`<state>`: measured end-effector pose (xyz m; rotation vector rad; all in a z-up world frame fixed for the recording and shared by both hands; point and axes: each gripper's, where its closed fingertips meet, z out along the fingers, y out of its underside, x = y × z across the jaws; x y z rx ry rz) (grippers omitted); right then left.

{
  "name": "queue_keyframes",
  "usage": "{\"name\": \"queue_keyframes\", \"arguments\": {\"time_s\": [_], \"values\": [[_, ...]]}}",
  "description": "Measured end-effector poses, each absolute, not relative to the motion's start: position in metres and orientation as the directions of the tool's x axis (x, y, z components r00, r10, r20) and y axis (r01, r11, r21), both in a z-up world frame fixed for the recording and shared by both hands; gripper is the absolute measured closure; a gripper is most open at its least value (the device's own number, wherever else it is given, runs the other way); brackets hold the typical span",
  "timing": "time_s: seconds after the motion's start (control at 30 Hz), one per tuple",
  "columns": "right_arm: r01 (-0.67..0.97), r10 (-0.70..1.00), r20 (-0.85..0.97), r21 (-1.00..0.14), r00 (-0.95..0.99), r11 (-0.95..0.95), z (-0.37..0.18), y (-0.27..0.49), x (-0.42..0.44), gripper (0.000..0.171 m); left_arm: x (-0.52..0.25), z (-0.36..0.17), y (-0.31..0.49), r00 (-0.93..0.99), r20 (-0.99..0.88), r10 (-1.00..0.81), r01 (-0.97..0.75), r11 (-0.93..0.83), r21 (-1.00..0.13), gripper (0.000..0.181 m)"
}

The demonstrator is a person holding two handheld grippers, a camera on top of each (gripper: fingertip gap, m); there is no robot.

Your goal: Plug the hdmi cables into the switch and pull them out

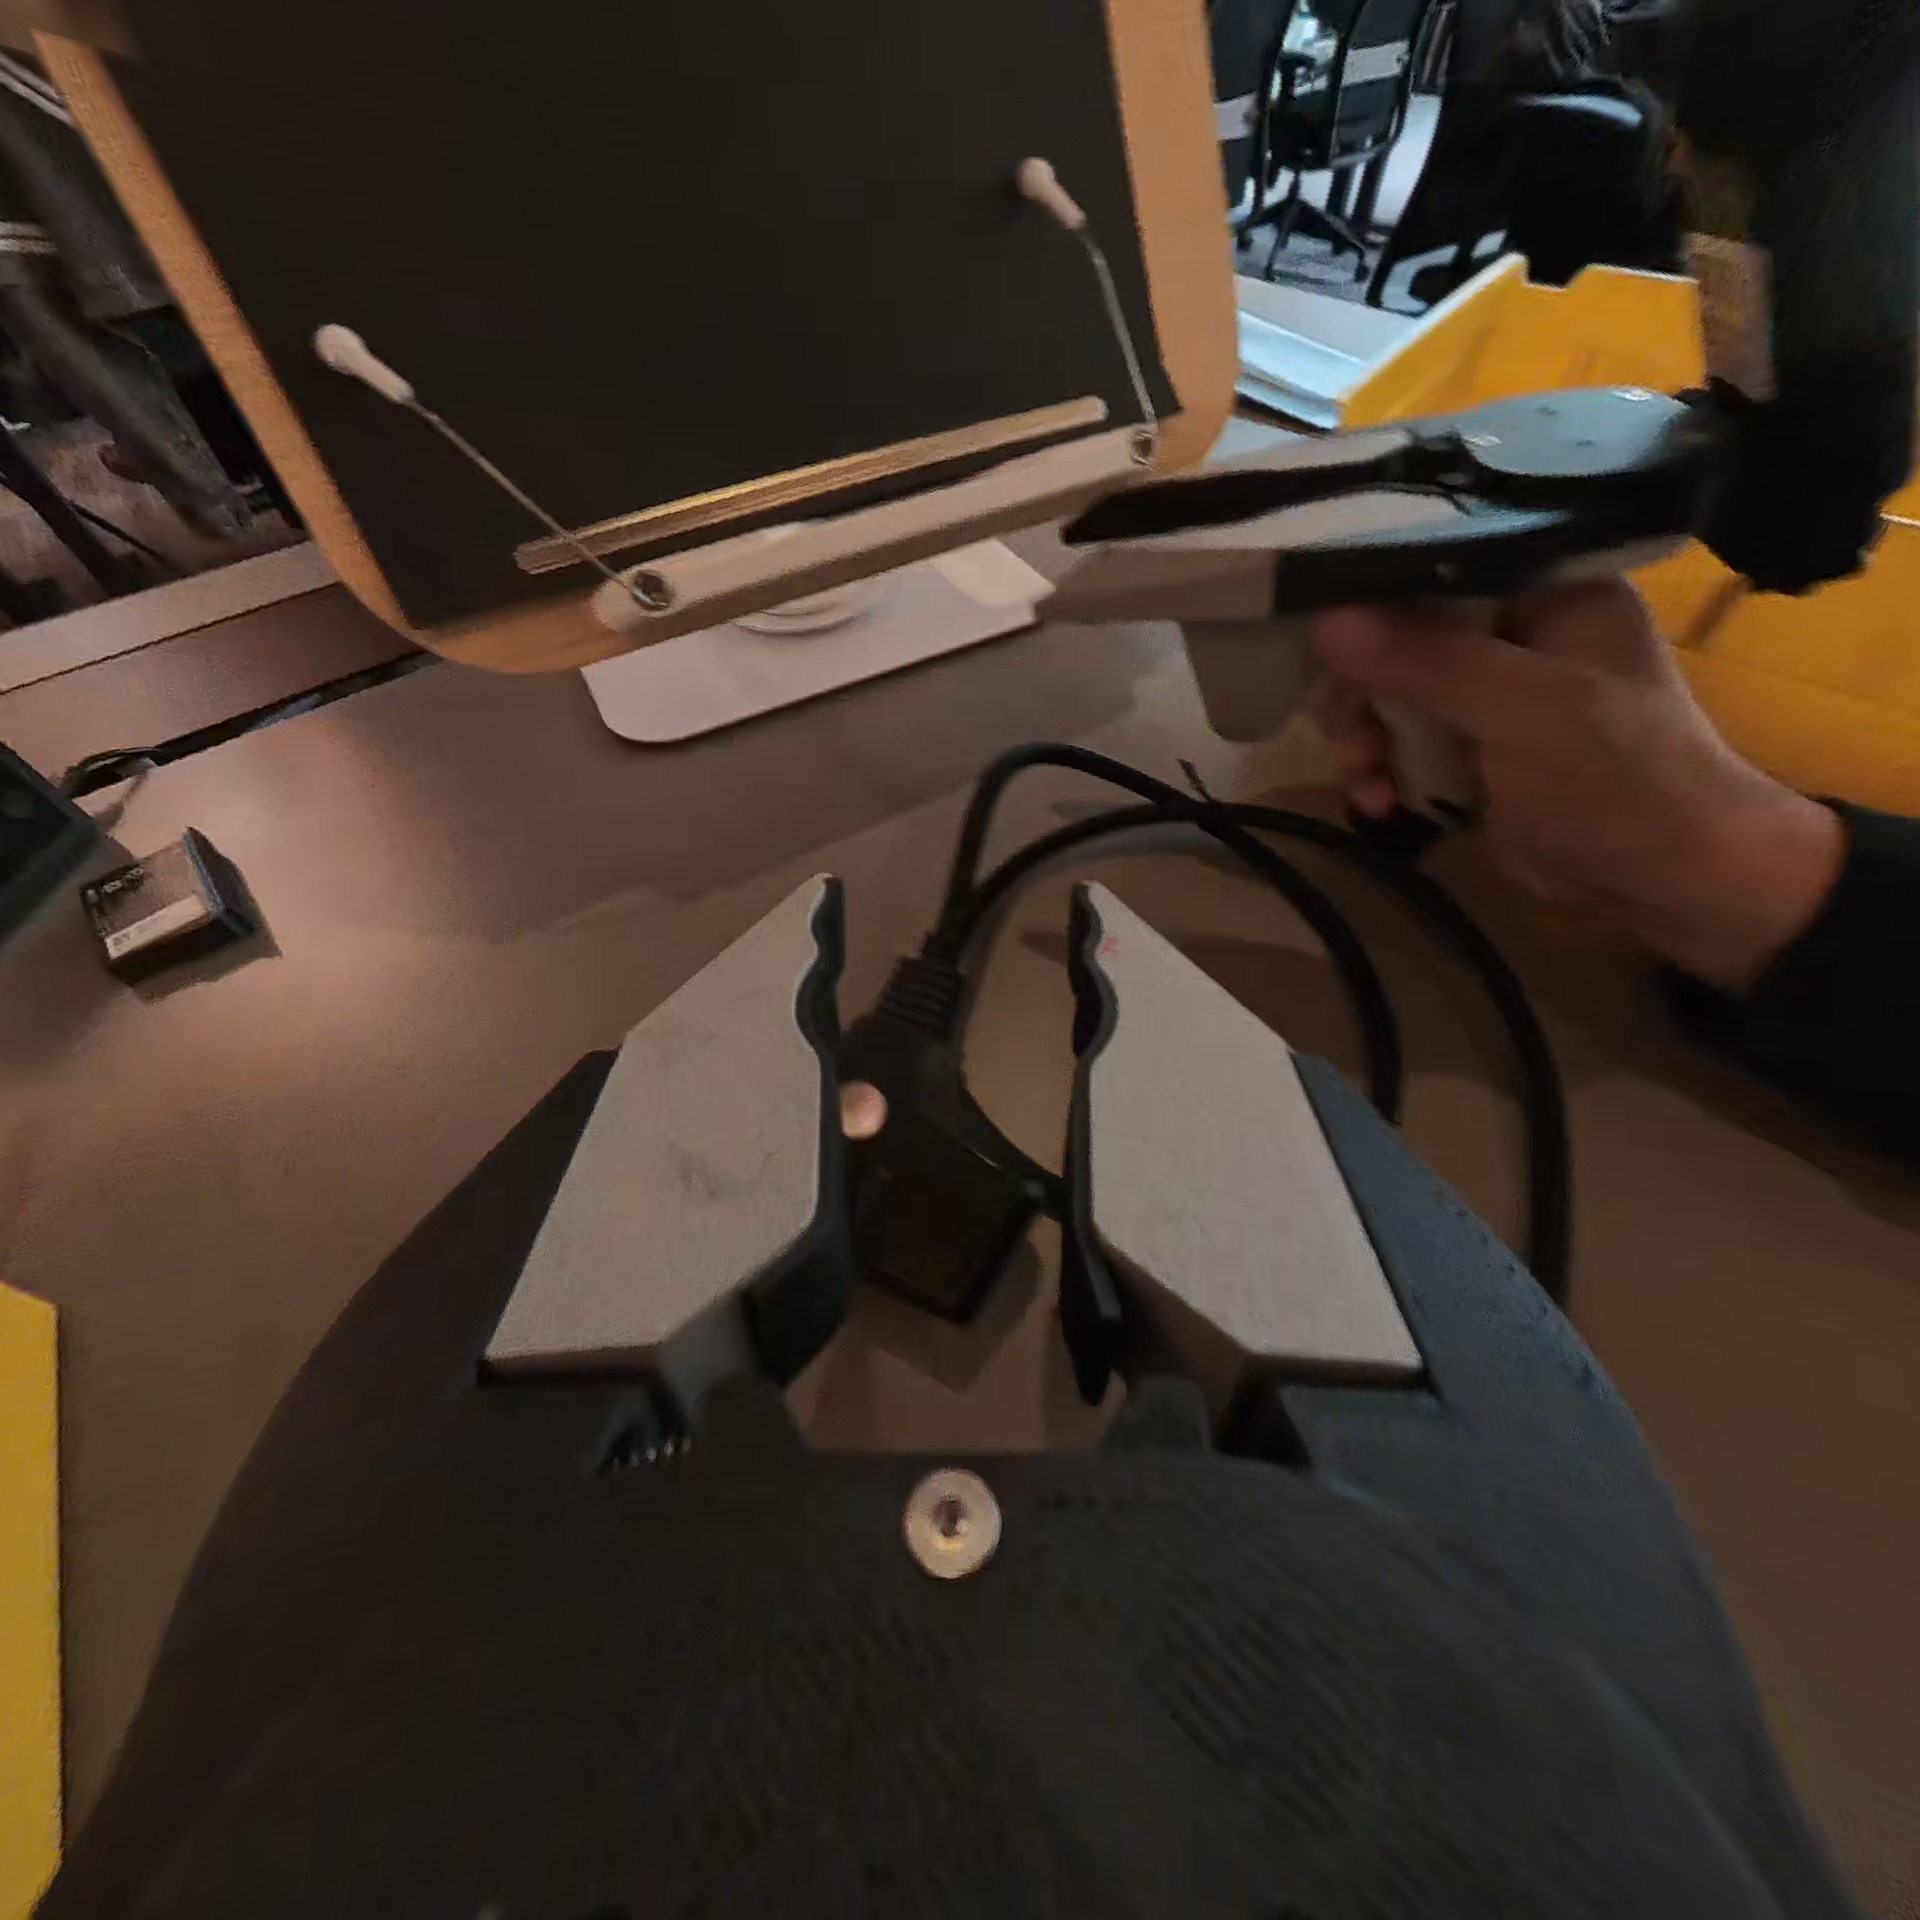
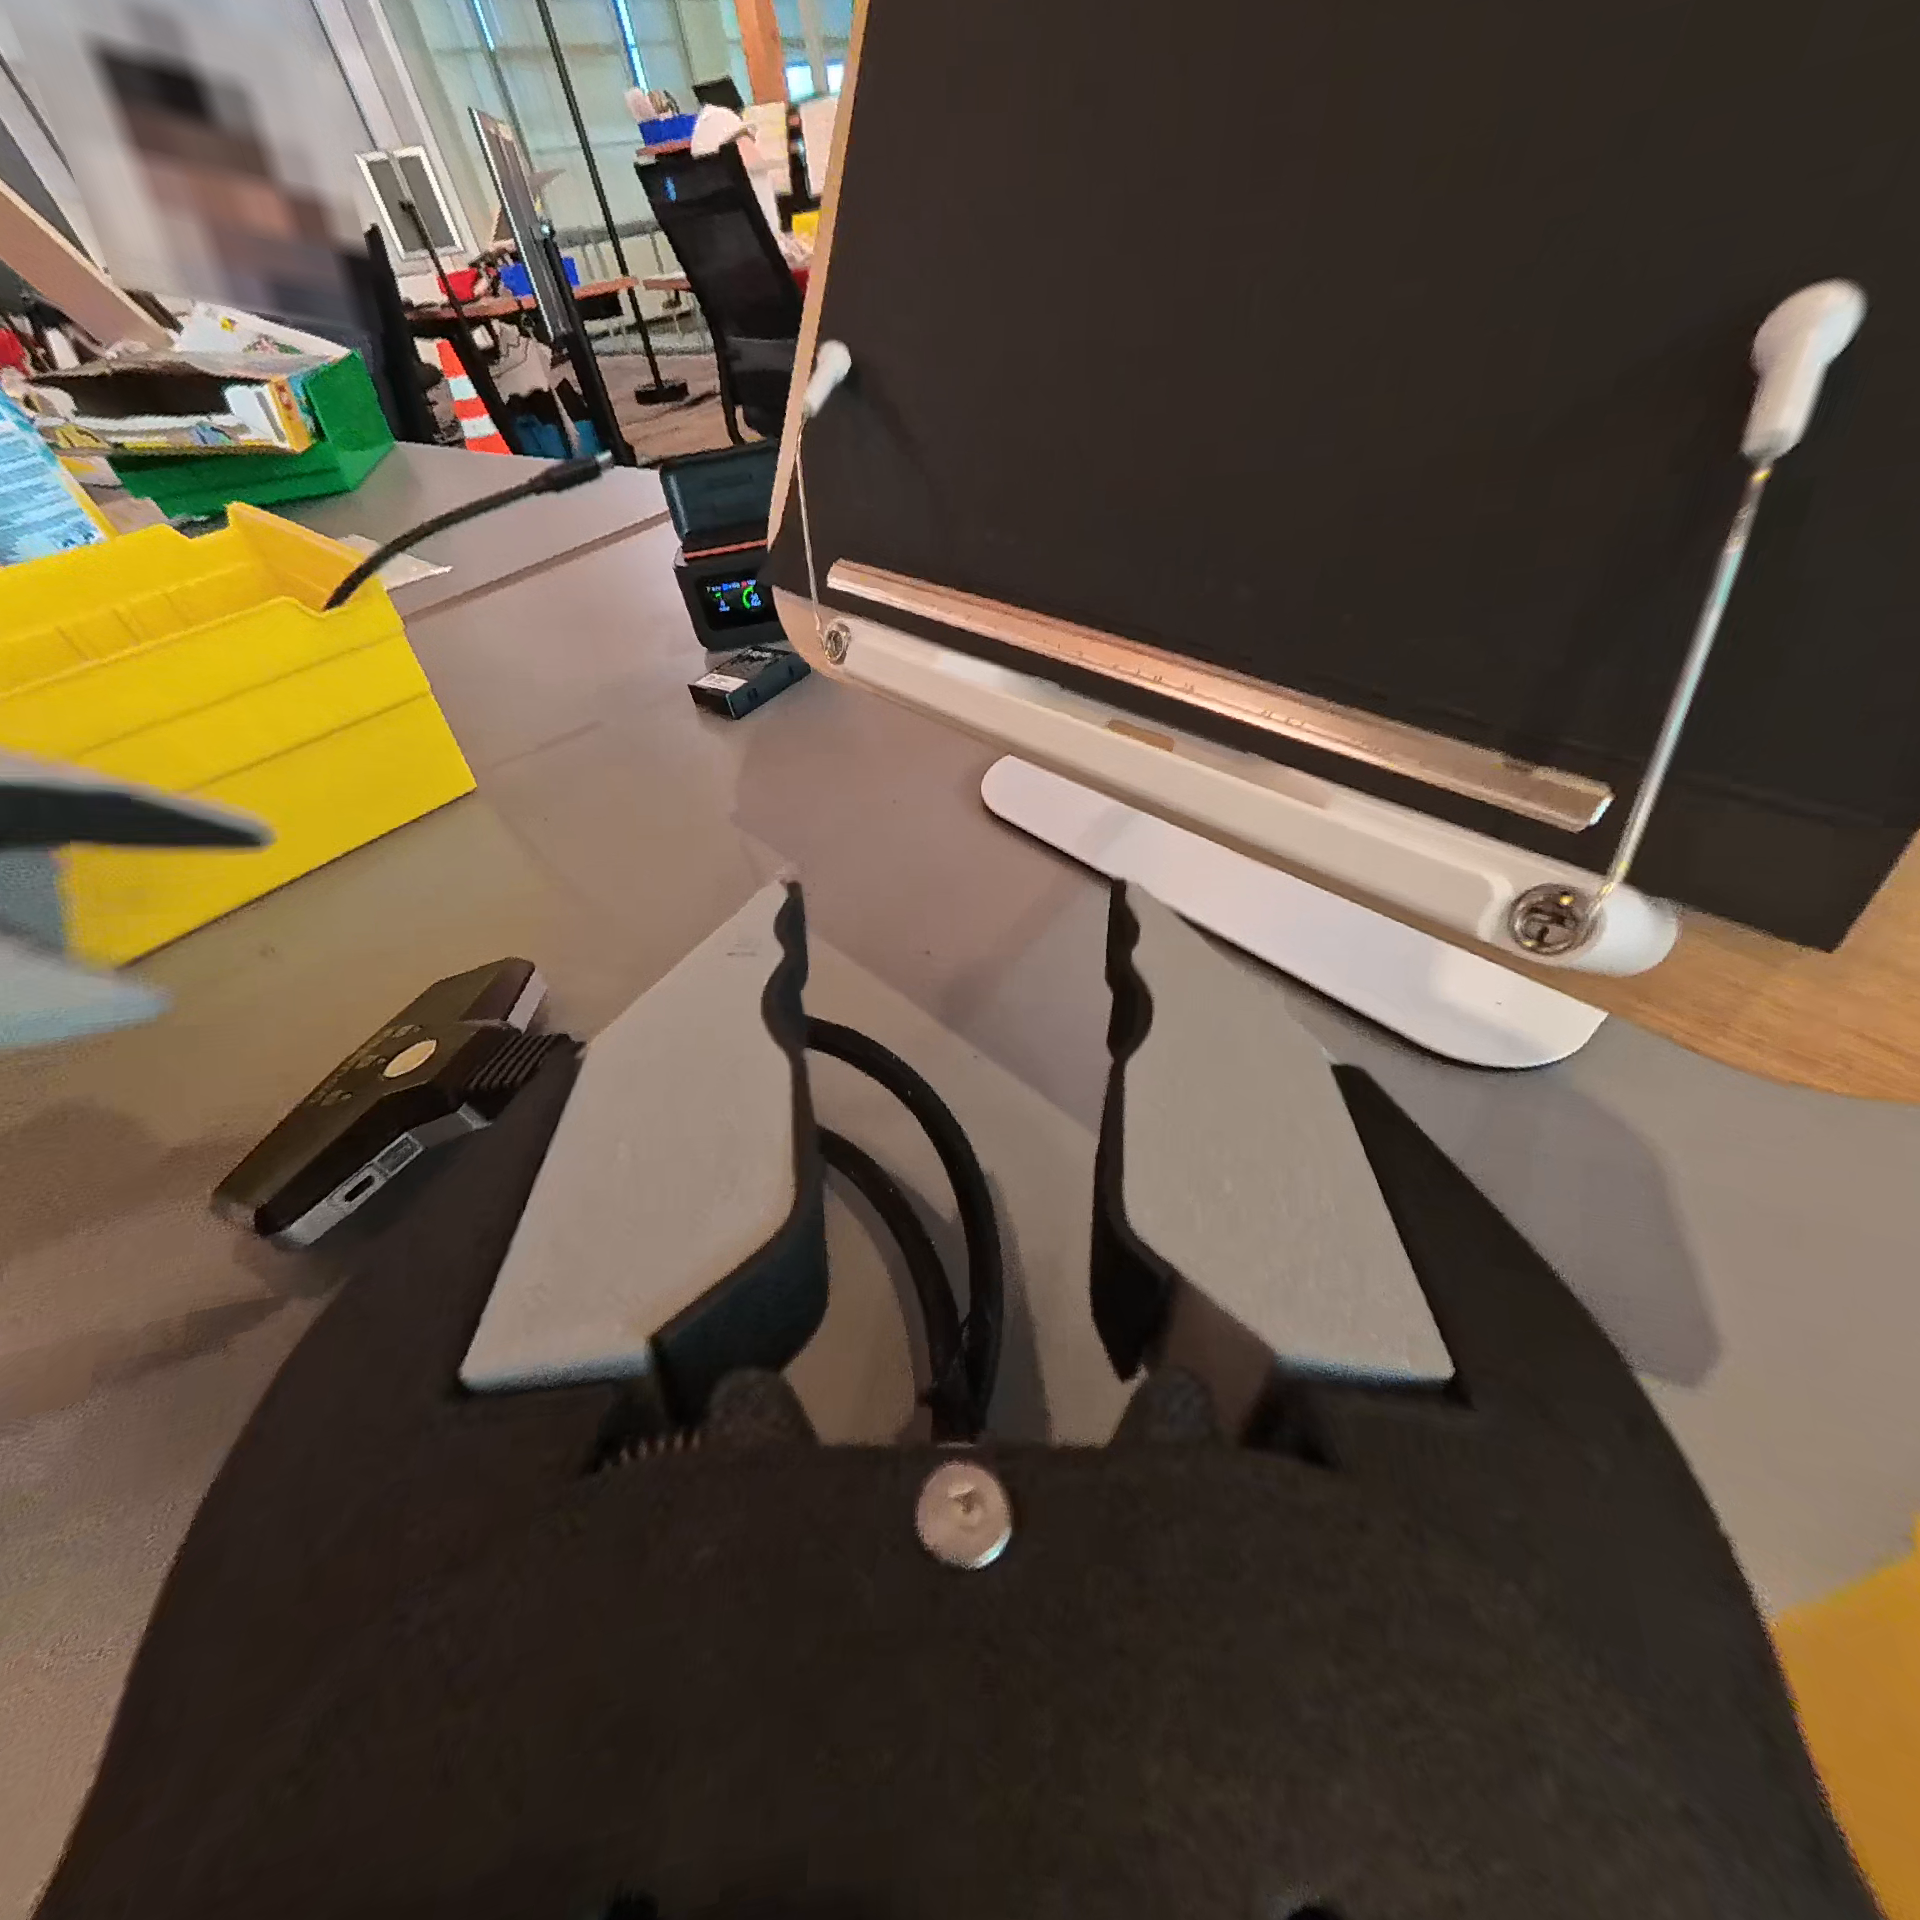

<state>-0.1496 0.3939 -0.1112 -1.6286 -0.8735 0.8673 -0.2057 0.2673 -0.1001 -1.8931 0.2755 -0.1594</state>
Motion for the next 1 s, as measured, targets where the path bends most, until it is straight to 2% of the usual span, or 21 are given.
{"name": "queue_keyframes", "arguments": {"time_s": [0.2, 0.27, 0.37, 0.5, 0.6, 0.83, 1.0], "values": [[0.216, 0.880, -0.061, -0.959, 0.472, -0.183, -0.131, 0.390, -0.158, 0.104, -0.261, -0.129, 0.331, 0.986, -0.095, -0.139, -0.128, -0.254, -0.959, 0.148], [0.218, 0.882, -0.085, -0.954, 0.463, -0.206, -0.135, 0.389, -0.160, 0.100, -0.262, -0.129, 0.341, 0.980, -0.088, -0.180, -0.131, -0.238, -0.962, 0.155], [0.190, 0.882, -0.131, -0.952, 0.453, -0.240, -0.134, 0.387, -0.162, 0.103, -0.262, -0.114, 0.349, 0.972, -0.070, -0.225, -0.106, -0.149, -0.983, 0.156], [0.184, 0.890, -0.150, -0.951, 0.431, -0.249, -0.134, 0.382, -0.166, 0.102, -0.255, -0.133, 0.346, 0.960, 0.001, -0.280, -0.076, -0.263, -0.962, 0.148], [0.178, 0.898, -0.141, -0.956, 0.418, -0.233, -0.132, 0.375, -0.167, 0.104, -0.258, -0.124, 0.341, 0.959, 0.016, -0.282, -0.044, -0.207, -0.977, 0.152], [0.160, 0.901, -0.137, -0.962, 0.412, -0.220, -0.128, 0.367, -0.166, 0.106, -0.250, -0.127, 0.338, 0.951, -0.003, -0.310, -0.075, -0.221, -0.972, 0.152], [0.221, 0.903, -0.087, -0.956, 0.420, -0.195, -0.134, 0.368, -0.167, 0.104, -0.250, -0.127, 0.338, 0.946, 0.015, -0.324, -0.061, -0.225, -0.973, 0.149]]}}
